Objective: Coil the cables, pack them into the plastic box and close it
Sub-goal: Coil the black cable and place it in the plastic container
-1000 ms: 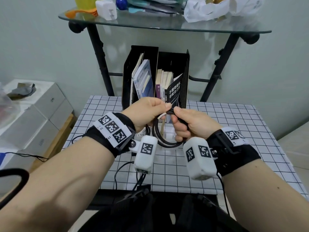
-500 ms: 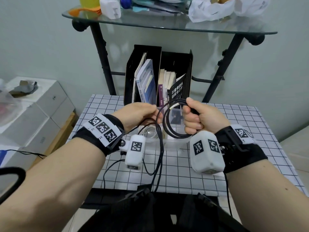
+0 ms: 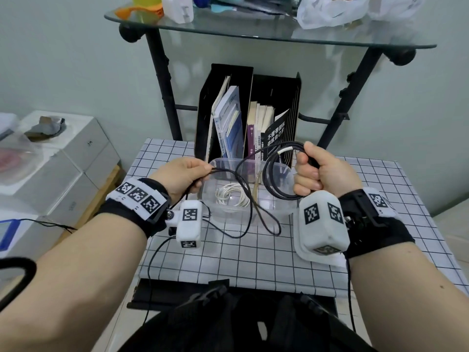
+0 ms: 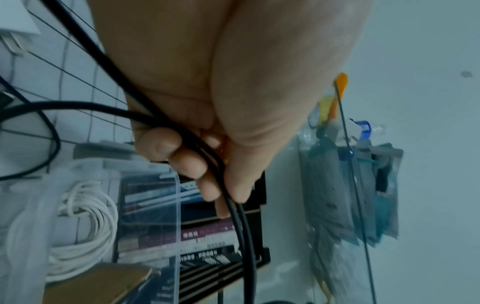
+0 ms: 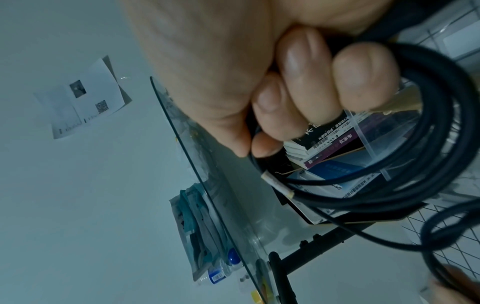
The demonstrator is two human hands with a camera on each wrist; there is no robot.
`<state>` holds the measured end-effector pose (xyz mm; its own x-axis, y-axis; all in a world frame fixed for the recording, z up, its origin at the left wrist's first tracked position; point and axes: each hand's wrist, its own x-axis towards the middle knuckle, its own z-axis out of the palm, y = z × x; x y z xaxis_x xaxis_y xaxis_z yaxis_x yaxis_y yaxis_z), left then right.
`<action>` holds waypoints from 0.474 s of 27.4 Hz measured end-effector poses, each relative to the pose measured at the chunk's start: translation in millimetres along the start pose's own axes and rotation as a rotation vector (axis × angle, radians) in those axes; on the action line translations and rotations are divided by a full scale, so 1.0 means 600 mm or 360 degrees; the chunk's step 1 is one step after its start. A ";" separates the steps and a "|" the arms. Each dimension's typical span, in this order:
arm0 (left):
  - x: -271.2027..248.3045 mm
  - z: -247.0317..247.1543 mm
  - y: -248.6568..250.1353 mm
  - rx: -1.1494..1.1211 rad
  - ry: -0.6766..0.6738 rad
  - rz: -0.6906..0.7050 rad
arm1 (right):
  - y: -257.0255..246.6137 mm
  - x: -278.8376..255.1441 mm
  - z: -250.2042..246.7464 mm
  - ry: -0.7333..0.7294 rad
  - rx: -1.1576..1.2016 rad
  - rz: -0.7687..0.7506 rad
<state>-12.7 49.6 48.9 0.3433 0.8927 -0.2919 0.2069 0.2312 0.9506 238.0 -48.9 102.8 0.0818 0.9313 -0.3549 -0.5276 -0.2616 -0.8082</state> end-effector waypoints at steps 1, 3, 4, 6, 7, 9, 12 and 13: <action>0.001 -0.004 -0.004 -0.0024 0.0058 -0.0015 | 0.000 -0.001 0.001 0.0006 -0.0001 -0.0003; 0.004 -0.008 -0.011 -0.0055 0.0151 -0.0043 | 0.000 -0.001 0.002 0.0010 -0.0012 -0.0004; 0.006 -0.009 -0.015 -0.0049 0.0194 -0.0057 | 0.001 0.000 0.002 0.0010 -0.0014 -0.0002; 0.010 -0.012 -0.023 -0.0018 0.0259 -0.0067 | 0.003 0.001 0.002 0.0011 0.0002 -0.0002; 0.013 -0.015 -0.027 -0.0001 0.0282 -0.0065 | 0.002 0.002 0.002 0.0012 0.0019 -0.0010; 0.016 -0.021 -0.036 0.0025 0.0343 -0.0060 | -0.003 0.001 -0.001 0.0025 0.0065 -0.0040; 0.018 -0.032 -0.054 -0.0025 0.0449 -0.0097 | -0.016 -0.004 -0.007 0.0075 0.0113 -0.0096; 0.016 -0.035 -0.060 -0.0039 0.0480 -0.0117 | -0.019 -0.005 -0.008 0.0088 0.0117 -0.0112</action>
<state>-35.7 58.0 14.3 0.0404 0.9470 -0.3188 0.1974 0.3052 0.9316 247.6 -50.1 110.8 0.1664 0.9308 -0.3254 -0.5796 -0.1746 -0.7960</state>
